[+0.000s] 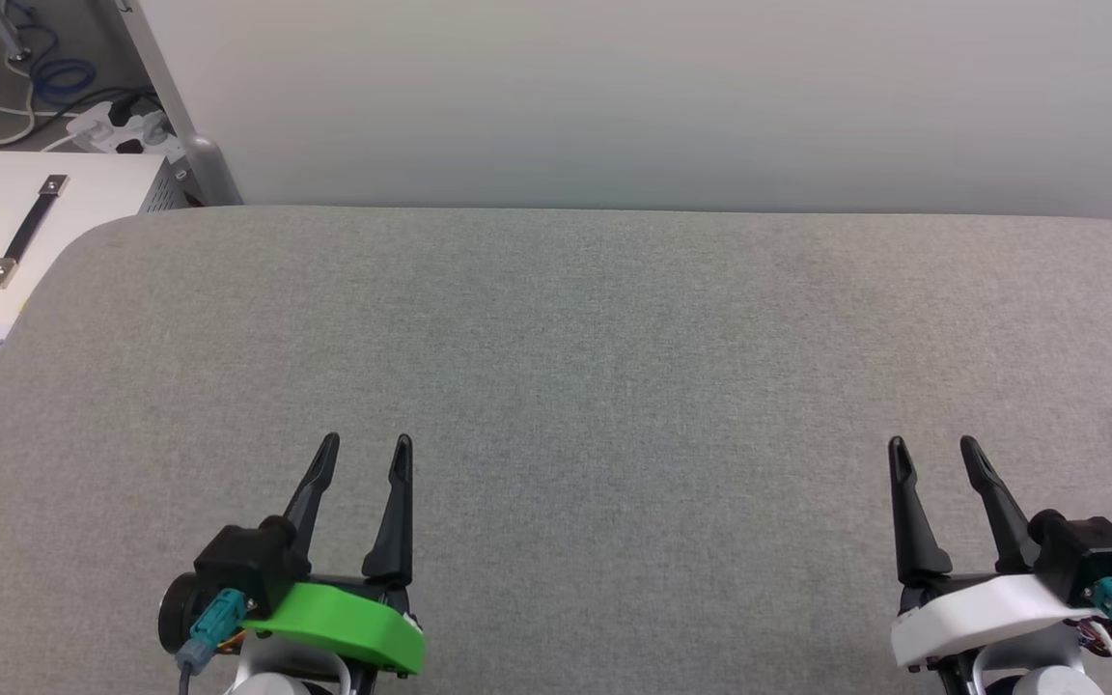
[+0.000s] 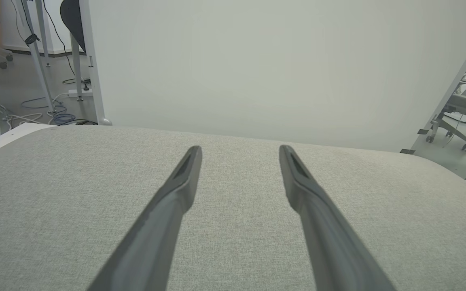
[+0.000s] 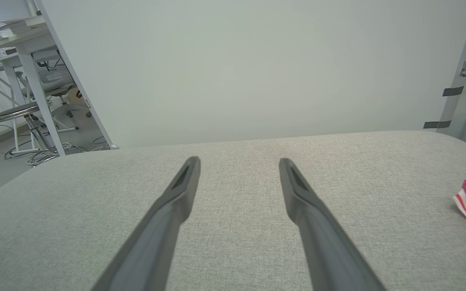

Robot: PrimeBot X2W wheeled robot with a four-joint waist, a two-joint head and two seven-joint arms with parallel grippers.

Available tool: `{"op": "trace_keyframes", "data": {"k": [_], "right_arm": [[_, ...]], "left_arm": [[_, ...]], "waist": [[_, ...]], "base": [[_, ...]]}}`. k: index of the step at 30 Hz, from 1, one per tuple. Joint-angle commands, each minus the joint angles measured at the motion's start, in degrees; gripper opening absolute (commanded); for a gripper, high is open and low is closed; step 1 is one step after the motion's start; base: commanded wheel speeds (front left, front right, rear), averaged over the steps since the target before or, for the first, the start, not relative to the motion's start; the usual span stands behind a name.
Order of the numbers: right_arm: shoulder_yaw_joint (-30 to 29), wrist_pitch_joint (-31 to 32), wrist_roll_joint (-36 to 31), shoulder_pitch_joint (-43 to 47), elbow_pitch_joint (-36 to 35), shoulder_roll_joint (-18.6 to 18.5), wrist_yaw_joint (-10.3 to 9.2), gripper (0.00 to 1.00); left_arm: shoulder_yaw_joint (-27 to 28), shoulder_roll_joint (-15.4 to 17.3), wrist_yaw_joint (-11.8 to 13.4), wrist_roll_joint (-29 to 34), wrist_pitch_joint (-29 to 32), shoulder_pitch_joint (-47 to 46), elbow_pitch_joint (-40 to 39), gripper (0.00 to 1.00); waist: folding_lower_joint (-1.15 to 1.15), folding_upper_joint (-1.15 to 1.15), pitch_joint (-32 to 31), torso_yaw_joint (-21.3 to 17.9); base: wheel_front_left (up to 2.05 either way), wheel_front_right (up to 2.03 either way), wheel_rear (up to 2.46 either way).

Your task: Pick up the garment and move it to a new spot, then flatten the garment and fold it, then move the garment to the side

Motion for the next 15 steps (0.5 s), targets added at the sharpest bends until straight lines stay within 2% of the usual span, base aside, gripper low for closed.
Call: {"op": "trace_keyframes", "data": {"k": [1, 15], "right_arm": [[0.2, -0.5, -0.5, 0.5, 0.4, 0.3, -0.05, 1.0], [0.3, -1.1, -0.8, 0.0, 1.3, 0.8, -0.05, 1.0]], "left_arm": [[0.1, -0.4, 0.0, -0.3, -0.3, 1.1, -0.4, 1.0], [-0.4, -0.4, 0.3, -1.1, -0.3, 1.3, -1.1, 1.0]], "waist": [[0.01, 0.0, 0.1, -0.1], [0.01, 0.0, -0.6, -0.2]], "base": [[0.0, 0.0, 0.0], [0.0, 0.0, 0.0]]}}
